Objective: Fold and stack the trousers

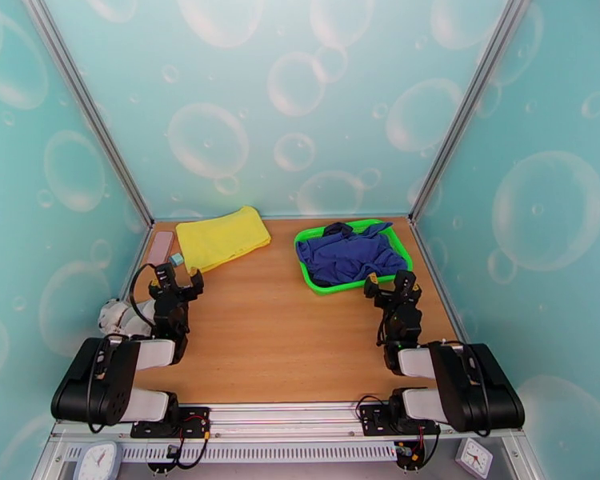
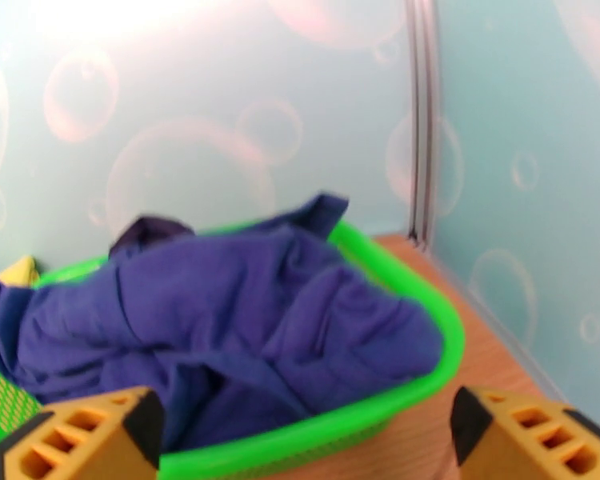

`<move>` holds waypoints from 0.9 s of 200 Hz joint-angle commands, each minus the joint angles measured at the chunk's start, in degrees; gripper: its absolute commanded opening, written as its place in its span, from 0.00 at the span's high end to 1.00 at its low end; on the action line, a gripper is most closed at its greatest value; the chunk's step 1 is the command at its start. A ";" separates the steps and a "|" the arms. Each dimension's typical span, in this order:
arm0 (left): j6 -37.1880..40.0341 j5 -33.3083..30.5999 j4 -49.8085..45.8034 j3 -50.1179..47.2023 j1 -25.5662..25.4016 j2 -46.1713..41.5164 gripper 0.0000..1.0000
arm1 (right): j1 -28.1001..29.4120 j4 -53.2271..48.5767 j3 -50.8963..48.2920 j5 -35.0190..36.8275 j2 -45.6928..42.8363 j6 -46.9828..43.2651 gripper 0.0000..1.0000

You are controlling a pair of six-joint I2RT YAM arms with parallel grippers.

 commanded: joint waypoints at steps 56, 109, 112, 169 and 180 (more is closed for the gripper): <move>-8.16 23.73 -69.75 46.95 -23.43 -1.52 0.01 | 3.40 -59.44 30.92 3.63 -7.99 7.87 0.01; -1.21 20.77 -80.97 60.33 -31.41 6.12 0.01 | 5.19 -82.98 54.76 -2.12 14.73 2.30 0.01; -0.53 20.34 -80.79 60.14 -31.72 6.21 0.01 | 5.45 -83.59 55.36 -1.97 15.70 2.15 0.02; 3.93 12.18 -53.28 35.85 -31.76 -4.91 0.01 | 8.89 -77.48 55.40 2.13 23.40 1.89 0.01; 3.61 10.93 -54.23 35.87 -31.78 -5.51 0.01 | 9.03 -77.63 56.41 2.21 25.01 2.11 0.01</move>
